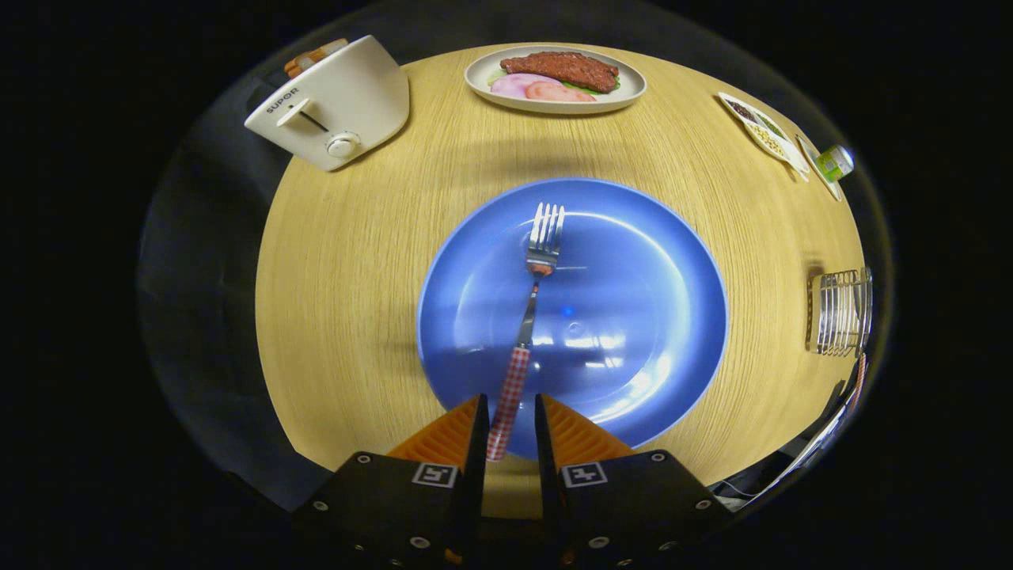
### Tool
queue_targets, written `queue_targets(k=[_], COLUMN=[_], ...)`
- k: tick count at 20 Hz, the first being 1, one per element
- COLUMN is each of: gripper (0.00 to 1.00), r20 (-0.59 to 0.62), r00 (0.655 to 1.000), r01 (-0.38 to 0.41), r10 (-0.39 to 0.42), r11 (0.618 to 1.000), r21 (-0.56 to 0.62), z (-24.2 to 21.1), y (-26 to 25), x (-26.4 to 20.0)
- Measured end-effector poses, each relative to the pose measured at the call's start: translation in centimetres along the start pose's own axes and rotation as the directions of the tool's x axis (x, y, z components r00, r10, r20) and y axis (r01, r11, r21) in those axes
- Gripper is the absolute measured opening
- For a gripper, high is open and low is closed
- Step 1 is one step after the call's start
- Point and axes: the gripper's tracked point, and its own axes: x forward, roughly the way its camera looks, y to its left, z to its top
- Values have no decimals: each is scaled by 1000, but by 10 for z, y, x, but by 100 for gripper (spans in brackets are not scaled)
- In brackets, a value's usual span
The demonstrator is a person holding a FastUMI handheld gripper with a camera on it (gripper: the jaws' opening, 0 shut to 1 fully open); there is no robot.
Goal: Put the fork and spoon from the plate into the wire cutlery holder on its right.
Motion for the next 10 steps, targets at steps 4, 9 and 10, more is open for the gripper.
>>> queue_targets(k=[4, 9, 10], gripper=[14, 9, 9], r20=[-33, 1, 13], r00=[999, 995, 994], r01=[-18, -101, -110], r10=[19, 102, 110], r11=[999, 993, 992], r21=[35, 66, 67], z=[-2, 9, 10], y=[-6, -32, -43], x=[2, -28, -41])
